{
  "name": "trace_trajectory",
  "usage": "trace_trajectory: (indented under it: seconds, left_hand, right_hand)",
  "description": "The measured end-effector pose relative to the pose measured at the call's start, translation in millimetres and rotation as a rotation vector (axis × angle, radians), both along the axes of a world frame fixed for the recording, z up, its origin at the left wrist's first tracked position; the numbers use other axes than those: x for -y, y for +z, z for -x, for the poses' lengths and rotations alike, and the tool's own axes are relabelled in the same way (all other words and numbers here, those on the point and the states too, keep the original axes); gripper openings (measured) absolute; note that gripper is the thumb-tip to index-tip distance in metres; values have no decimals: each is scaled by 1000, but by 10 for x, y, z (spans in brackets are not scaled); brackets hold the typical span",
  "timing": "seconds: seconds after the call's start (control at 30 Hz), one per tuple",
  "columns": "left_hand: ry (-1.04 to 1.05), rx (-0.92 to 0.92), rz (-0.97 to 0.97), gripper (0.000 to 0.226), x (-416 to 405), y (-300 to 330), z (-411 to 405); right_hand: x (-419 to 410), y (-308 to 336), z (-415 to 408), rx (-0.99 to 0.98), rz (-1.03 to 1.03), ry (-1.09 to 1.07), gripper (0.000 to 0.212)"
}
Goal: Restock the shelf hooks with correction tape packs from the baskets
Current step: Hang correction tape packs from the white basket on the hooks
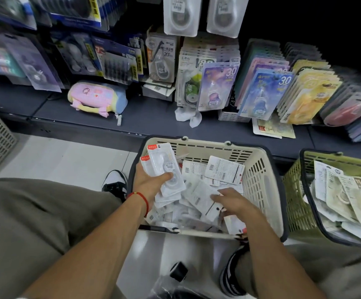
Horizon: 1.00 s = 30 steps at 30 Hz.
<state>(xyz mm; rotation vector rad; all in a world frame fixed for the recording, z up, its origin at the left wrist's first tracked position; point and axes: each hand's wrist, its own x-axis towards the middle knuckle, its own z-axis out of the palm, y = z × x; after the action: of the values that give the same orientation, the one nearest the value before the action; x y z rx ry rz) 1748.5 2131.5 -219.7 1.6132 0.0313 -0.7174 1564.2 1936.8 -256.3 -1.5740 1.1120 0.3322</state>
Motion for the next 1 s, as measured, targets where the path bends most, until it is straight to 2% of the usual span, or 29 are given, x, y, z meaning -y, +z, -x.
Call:
trace_trajectory:
  seconds: [0.13, 0.23, 0.27, 0.33, 0.4, 0.47, 0.53, 0.63, 0.73, 0.8, 0.93, 1.0]
  left_hand:
    - [-64, 65, 21, 78, 74, 69, 28]
    - [-145, 156, 33, 78, 133, 180, 57]
    - [-172, 179, 44, 77, 154, 227, 62]
    - [-210, 196, 67, 76, 199, 344, 46]
    - [-250, 230, 78, 76, 258, 489, -7]
    - [-292, 305, 65, 78, 321, 662, -110]
    - [-325, 387, 49, 82, 380, 870, -252]
    - [-397, 489, 37, 87, 474, 1200, -512]
    - [-467, 606, -7, 85, 595, 1534, -771]
    - [-520, 653, -26, 87, 669, 1727, -911]
    - [-590, 631, -16, 90, 767, 1943, -1054]
    - [-580, 533, 56, 91, 793, 1939, -1074]
  right_hand:
    - [234, 382, 51, 228, -68, -184, 23]
    - [321, 733, -54, 338, 116, -161, 49]
    - [352, 859, -107, 347, 214, -114, 47]
    - [426, 1112, -228, 348, 340, -37, 31]
    - [511, 1389, -337, 381, 297, 1, 22]
    - [578, 1699, -407, 446, 149, 99, 13]
    - [652, 1969, -472, 442, 86, 183, 21]
    - [734, 2294, -643, 372, 288, 292, 37]
    - [747, 2539, -801, 411, 455, 438, 36]
    - [791, 2610, -858, 464, 540, 508, 27]
    - [890, 2671, -964, 560, 510, 502, 8]
    - [941, 2687, -1009, 581, 492, 428, 9]
